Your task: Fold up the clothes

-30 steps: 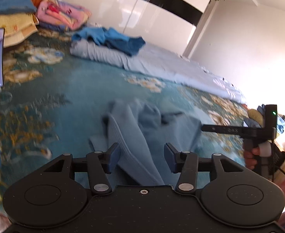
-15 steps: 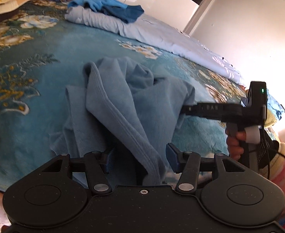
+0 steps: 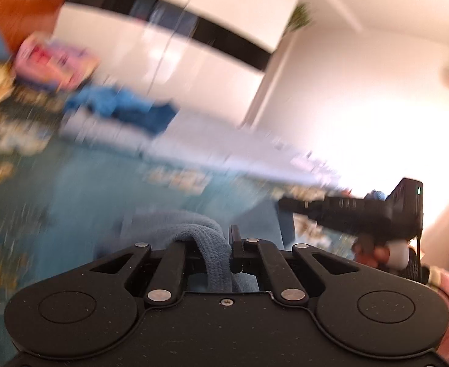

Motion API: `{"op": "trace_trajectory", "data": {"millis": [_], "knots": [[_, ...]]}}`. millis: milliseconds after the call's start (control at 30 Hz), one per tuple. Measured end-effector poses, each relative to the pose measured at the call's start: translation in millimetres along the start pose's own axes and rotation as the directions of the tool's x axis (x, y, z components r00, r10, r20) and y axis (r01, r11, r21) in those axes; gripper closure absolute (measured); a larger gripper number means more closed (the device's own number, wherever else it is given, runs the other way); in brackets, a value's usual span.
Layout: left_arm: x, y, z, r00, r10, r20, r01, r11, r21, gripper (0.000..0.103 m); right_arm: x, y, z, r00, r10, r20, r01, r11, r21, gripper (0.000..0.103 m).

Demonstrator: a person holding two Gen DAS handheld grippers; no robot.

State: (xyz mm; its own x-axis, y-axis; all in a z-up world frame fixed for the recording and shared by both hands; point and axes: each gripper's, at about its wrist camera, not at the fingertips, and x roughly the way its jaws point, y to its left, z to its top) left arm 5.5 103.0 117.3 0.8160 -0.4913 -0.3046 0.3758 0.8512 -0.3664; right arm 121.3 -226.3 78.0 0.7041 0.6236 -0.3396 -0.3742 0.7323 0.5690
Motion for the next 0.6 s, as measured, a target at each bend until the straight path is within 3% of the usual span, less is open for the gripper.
{"op": "trace_trajectory", "data": {"millis": [100,200,433,600], "knots": [[-3.9,-12.0,25.0,0.995,-0.043,0.086,0.04,0.999,0.03,0.099,-26.3,-1.6,15.9,0.995,0.033,0.093,-0.036,0.999,0.03,0.099],[-16.3,-28.9,48.7,0.977,-0.105,0.188,0.093,0.993,0.073,0.099,-59.2,-2.9,35.8,0.978,0.051,0.201,-0.062,0.997,0.049,0.099],[-52.2,-75.3,96.1,0.911,-0.233,0.341,0.158,0.959,0.234,0.099,-144.1,16.2,79.2,0.911,0.072,0.406,-0.052,0.997,-0.06,0.099],[-85.3,-104.6,118.4,0.851,-0.33,0.409,0.209,0.926,0.313,0.098,-199.8,40.4,99.7,0.85,0.101,0.517,-0.021,0.987,-0.16,0.099]]}}
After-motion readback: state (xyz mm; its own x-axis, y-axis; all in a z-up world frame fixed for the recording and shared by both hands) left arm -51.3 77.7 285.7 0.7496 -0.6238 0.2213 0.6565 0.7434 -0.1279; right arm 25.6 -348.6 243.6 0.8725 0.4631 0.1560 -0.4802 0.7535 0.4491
